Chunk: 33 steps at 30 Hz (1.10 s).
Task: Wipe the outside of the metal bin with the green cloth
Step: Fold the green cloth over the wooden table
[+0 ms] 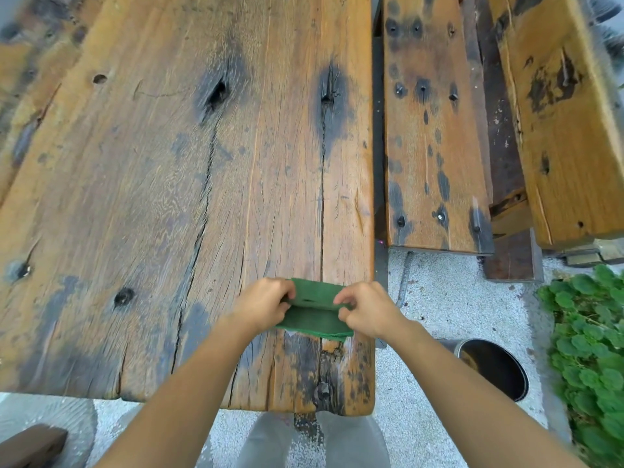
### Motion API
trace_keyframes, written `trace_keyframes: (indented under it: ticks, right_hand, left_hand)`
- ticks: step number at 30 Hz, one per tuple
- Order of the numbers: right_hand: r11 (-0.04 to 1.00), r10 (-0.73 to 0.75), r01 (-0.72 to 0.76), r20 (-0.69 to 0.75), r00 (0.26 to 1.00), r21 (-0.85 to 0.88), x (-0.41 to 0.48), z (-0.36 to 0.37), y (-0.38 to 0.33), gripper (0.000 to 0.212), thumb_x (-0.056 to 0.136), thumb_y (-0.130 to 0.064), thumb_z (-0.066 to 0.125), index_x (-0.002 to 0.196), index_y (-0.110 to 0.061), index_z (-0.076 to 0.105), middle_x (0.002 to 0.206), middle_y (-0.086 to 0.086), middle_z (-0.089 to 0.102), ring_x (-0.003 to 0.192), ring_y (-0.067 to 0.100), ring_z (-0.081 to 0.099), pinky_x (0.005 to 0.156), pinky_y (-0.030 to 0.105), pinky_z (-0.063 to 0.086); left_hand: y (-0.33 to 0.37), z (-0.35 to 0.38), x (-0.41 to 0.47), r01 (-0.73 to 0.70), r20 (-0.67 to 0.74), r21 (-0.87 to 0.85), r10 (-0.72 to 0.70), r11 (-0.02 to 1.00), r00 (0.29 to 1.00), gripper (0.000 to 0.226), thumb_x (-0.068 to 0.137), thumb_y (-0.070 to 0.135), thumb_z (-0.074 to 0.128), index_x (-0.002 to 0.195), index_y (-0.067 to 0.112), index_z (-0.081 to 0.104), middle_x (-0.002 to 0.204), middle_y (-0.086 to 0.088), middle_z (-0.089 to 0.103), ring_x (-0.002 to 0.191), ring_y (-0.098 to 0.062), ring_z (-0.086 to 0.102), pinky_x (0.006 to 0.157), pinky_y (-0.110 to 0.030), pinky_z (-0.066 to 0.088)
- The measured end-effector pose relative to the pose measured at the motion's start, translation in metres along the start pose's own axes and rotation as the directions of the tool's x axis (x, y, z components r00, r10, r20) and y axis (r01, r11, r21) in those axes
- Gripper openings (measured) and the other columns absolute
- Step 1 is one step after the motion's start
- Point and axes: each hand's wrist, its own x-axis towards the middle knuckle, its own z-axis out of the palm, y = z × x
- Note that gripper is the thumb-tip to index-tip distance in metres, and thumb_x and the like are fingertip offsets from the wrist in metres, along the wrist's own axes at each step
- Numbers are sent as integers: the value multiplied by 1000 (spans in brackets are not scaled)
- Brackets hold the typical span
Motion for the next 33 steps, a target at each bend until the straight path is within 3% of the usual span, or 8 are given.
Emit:
trace_keyframes:
  ticks: [6,9,15,18,21,26,30,33]
  right_hand:
    - [990,-70,80,82,994,-114,-11,23,5,26,88,-19,69,113,-20,75,113,-3,73,104,12,65,95,27,52]
    - [974,-87,111,126,988,-198,-12,33,8,28,87,-24,68,114,-23,74,109,-3,73,103,18,65,83,23,50]
    - [994,-44,49,51,998,-101,-10,39,7,34,90,-40,63,120,-24,71,103,-8,72,95,13,65,85,29,54]
    - [999,31,-34,-99,995,-26,-6,37,9,12,91,-32,65,92,-23,72,81,-7,70,81,12,64,78,35,56]
    - [964,264,-247,-238,935,100,-4,33,12,17,90,-39,65,82,-24,62,76,-2,68,77,20,63,71,31,53]
    - [899,433,-422,-90,897,119,-8,43,19,42,78,-60,69,77,-19,59,77,3,66,77,25,62,63,29,46]
    - [844,470,-434,-47,881,315,-14,57,15,43,67,-47,85,89,-25,55,84,2,70,82,21,66,76,34,55]
    - [789,512,-457,-29,858,409,-14,62,14,44,64,-36,90,89,-25,55,78,-4,69,78,15,66,74,30,55]
  left_hand:
    - [-8,26,-21,-39,-6,67,39,997,999,17,92,12,63,106,19,69,108,3,67,98,-22,67,83,-34,54]
    - [-9,38,-26,-46,6,100,45,994,999,19,91,16,61,108,17,70,112,1,64,102,-24,66,84,-36,52]
    - [-1,53,-31,10,-80,94,-2,995,997,47,97,60,52,98,18,73,104,3,62,100,-18,59,80,-34,49]
    - [4,50,-26,10,-134,88,2,996,991,39,102,49,49,97,17,72,105,1,63,101,-22,61,84,-35,47]
    - [18,39,-11,-36,-181,33,41,999,983,31,100,42,54,102,16,70,111,-1,64,106,-24,59,90,-37,45]
    - [59,20,27,-180,-64,31,181,983,981,33,99,35,57,126,17,61,126,-2,62,119,-26,56,100,-41,43]
    - [86,19,46,-238,139,140,218,961,966,35,94,29,64,127,16,58,122,-8,63,116,-31,58,95,-46,48]
    - [92,24,53,-220,169,177,191,959,967,32,92,23,67,122,15,60,120,-10,63,115,-34,58,93,-45,46]
